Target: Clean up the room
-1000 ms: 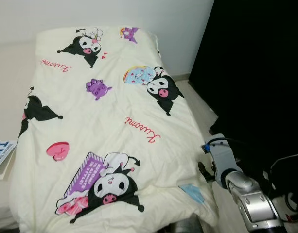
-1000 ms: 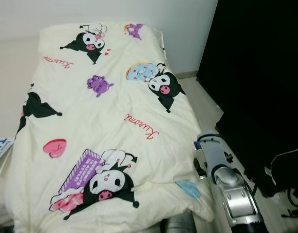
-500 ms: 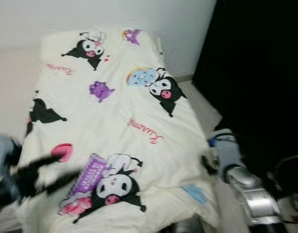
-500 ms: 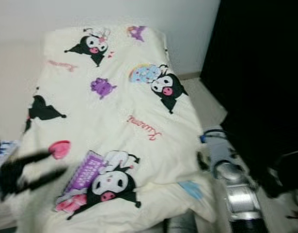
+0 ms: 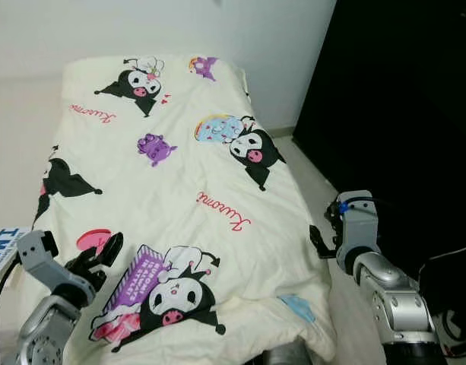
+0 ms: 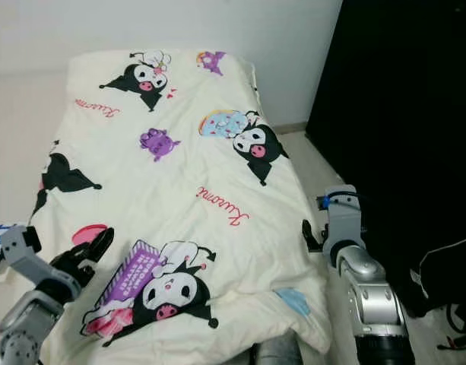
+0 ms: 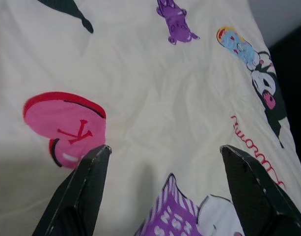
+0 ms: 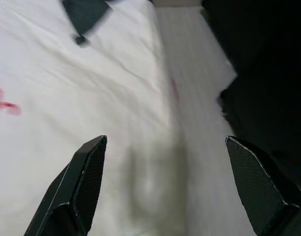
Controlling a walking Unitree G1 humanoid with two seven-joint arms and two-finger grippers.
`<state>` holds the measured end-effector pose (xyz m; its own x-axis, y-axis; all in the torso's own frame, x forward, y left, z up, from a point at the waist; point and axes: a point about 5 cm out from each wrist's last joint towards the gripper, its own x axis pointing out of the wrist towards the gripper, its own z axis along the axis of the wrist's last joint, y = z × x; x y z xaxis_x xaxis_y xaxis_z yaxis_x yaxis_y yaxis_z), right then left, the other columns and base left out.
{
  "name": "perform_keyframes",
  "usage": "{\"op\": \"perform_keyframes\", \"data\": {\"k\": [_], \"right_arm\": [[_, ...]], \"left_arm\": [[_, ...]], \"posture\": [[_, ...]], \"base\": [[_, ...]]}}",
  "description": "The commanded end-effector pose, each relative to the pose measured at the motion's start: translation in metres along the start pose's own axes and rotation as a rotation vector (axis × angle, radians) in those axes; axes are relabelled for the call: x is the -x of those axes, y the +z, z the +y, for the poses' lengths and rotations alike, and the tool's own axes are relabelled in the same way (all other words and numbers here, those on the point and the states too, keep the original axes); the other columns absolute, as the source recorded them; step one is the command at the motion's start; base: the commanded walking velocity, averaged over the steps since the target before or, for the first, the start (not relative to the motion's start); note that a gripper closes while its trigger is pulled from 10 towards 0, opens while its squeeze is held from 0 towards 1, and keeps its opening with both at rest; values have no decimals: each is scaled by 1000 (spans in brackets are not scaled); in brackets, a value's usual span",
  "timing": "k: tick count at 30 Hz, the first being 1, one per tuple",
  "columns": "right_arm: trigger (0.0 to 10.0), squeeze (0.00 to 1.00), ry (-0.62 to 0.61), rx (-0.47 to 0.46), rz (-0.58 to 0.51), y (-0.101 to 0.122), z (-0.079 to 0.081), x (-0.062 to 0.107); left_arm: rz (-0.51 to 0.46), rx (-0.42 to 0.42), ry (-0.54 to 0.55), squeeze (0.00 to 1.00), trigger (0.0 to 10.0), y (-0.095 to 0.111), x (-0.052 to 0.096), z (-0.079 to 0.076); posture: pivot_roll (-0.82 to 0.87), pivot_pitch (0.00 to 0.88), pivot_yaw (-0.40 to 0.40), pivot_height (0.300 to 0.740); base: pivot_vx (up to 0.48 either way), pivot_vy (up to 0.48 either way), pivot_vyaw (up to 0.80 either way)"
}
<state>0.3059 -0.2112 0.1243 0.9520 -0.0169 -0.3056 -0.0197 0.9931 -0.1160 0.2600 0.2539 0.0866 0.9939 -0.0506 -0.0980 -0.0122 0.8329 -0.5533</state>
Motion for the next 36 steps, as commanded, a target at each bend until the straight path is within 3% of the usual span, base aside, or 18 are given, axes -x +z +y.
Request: {"op": "perform_keyframes", "data": {"k": [1,10,20,25,28,32,33,36], "right_arm": [[10000,0,6,-8,8,-5,1,0],[10000,0,35,-28,-1,-7,11,-2],[10000,0,22,-35,-12,-6,8,-5],[10000,0,24,-40,-13,-8,11,-6],[10000,0,30,-47,-4,-13,14,-8],[10000,0,32,-50,2,-16,14,-9],[10000,0,34,-38,47,-31,17,-11],[10000,0,34,-38,47,-31,17,-11]], "left_arm": [[1,8,57,0,10000,-5,3,8],[-4,-96,52,0,10000,-13,-9,-2],[103,-163,6,0,10000,-42,-15,-9],[181,-197,41,0,10000,-63,-8,6],[264,-217,129,0,10000,-83,7,30],[290,-219,160,0,10000,-89,12,38],[346,-212,236,0,10000,-101,24,52],[346,-212,236,0,10000,-101,24,52]], "posture": [[-115,180,-54,635],[-121,161,-46,660],[-126,139,-37,705],[-122,134,-33,720],[-121,130,-32,735],[-121,128,-31,740],[-117,124,-33,740],[-117,124,-33,740]], "base": [[0,0,0],[0,0,0],[0,0,0],[0,0,0],[0,0,0],[0,0,0],[0,0,0],[0,0,0]]}}
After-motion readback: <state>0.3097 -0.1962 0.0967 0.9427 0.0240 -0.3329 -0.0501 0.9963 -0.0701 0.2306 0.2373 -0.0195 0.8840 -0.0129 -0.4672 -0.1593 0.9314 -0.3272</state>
